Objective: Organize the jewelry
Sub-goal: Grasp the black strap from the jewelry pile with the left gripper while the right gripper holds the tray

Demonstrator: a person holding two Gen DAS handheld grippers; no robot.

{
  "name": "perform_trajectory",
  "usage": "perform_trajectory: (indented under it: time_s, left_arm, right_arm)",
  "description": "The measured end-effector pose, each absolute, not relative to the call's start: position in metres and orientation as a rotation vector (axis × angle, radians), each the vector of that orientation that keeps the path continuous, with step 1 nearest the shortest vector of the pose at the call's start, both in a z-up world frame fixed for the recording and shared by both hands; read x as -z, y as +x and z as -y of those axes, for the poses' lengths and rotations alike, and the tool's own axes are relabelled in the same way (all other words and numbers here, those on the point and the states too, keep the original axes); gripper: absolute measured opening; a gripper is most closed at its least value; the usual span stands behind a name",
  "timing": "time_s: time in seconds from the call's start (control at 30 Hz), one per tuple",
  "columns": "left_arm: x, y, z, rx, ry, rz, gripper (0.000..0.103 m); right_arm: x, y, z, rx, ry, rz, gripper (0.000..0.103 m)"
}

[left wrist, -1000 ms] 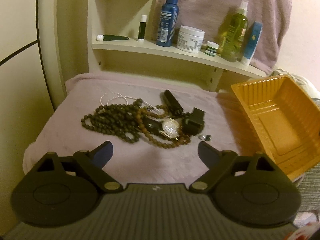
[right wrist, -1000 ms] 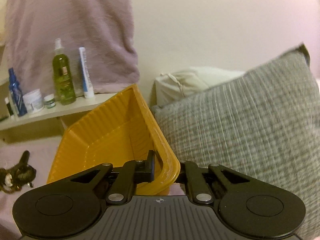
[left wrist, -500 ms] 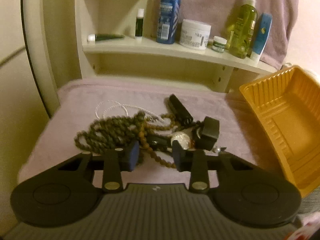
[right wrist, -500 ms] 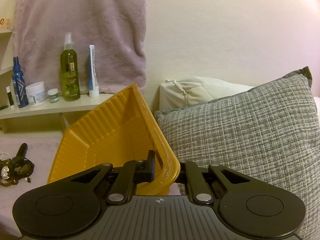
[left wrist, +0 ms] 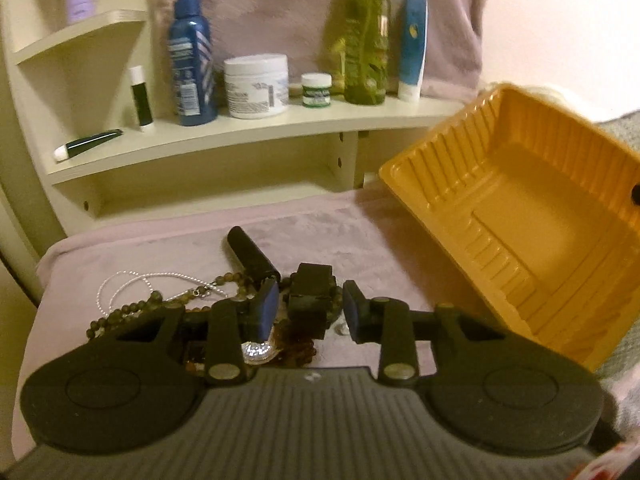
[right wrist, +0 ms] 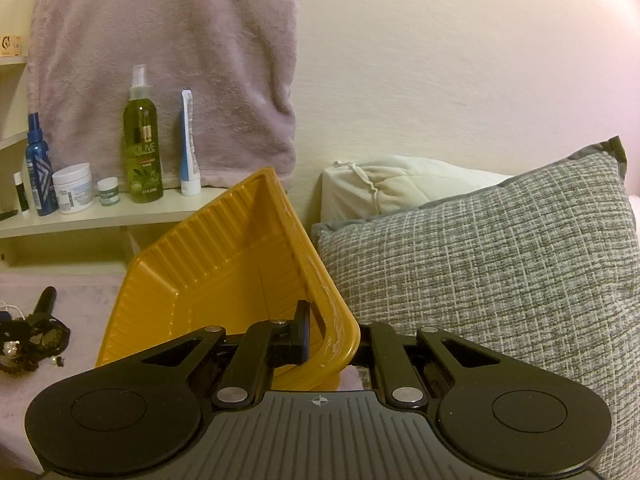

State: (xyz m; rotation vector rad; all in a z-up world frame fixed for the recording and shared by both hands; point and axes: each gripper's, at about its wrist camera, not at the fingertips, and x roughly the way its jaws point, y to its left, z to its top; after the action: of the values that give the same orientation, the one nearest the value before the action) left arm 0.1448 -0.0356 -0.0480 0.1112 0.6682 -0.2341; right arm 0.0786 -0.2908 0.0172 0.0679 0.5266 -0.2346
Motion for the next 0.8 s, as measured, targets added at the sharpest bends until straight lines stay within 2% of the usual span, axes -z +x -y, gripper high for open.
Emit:
perform_trajectory:
  time_s: [0.13,0.27,0.8]
  left_arm:
    - [0.055,0.152,0.042,0.230,0.180,-0.686,0.031]
    - [0.063,0.156,0.043,0.229,0.211,-0.713,0.020]
    - [0.021,0.177,0.040,0.381,0.119,-0.717,0.020]
  right_arm:
    - [-0.018,0.079,0.291,0.232,0.066,-0.526,0.010]
    - [-0.018,0.079,0.291,0.231,0.061,-0.525,0.010]
    - [-0.020,0.079,0.289,0.224,0.052,-0.520,0.010]
